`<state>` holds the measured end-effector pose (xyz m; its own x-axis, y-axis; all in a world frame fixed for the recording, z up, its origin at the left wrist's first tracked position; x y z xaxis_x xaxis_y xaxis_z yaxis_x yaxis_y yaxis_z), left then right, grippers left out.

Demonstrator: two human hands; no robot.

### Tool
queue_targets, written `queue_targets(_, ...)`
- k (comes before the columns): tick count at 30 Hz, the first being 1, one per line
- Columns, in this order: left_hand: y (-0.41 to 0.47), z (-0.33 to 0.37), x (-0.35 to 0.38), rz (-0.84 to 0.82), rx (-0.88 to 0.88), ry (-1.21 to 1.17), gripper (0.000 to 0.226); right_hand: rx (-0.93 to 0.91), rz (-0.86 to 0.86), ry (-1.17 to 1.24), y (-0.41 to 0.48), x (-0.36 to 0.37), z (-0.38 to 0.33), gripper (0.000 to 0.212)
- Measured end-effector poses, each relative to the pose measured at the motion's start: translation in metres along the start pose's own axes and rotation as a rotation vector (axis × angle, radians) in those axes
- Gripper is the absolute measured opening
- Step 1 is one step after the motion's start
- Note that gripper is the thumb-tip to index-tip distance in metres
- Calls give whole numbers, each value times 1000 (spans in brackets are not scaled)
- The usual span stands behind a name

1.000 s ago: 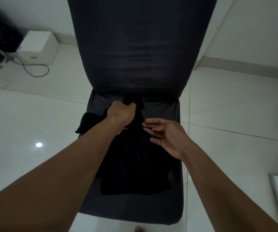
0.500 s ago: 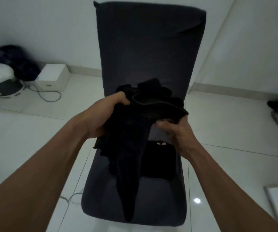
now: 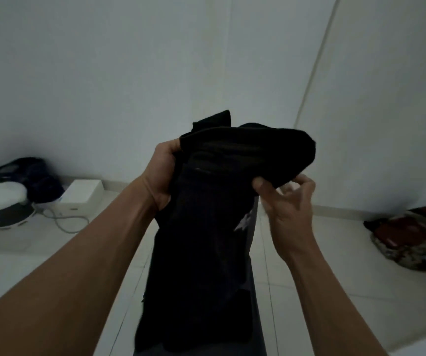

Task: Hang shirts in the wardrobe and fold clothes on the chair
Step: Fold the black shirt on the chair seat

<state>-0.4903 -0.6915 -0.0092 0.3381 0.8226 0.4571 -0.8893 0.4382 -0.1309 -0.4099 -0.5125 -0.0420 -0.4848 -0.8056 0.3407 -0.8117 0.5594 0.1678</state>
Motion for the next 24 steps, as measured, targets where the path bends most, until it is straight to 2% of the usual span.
queue_targets(2,-7,16,19,-28,-13,9,27,241,-225,4,-11,24,-7,76)
queue_targets(3,-11,23,27,-37,-23,29,25,330,-318,29,-21,32,-14,69)
queue_targets(5,-17,41,42,-60,-26,86,23,418,-356,63,-31,33,-37,53)
queue_targets(8,-20,59,47,-63,-60,231,23,385,-279,97,-29,28,-78,50)
queue_targets(11,-28,73,57,-69,-129,375,24,323,-176,-7,-25,18,-115,45)
queue_targets(13,-33,83,68,-72,-111,425,30,275,-128,-74,-25,10,-135,40)
queue_targets(16,-41,95,99,-245,-97,409,45,203,-71,-113,-27,5,-171,39)
queue_targets(18,-54,106,126,-377,-59,474,46,146,-28,-113,-30,-5,-204,38)
queue_targets(20,-61,120,150,-466,34,576,30,110,-29,-119,-32,-11,-235,41)
queue_targets(24,-65,147,184,-405,195,651,42,75,-7,-296,-50,-35,-293,35)
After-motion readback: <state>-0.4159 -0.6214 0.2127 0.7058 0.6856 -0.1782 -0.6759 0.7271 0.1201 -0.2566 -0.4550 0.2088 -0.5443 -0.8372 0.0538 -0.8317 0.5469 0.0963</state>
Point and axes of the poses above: each hand's wrist, its own y-axis towards the middle knuckle, its own x-axis out of the palm, z = x × y, the point moved 9 cm from there along y, towards the middle knuckle, and after that the axes turned 6 degrees about z, right-handed, at the moved point
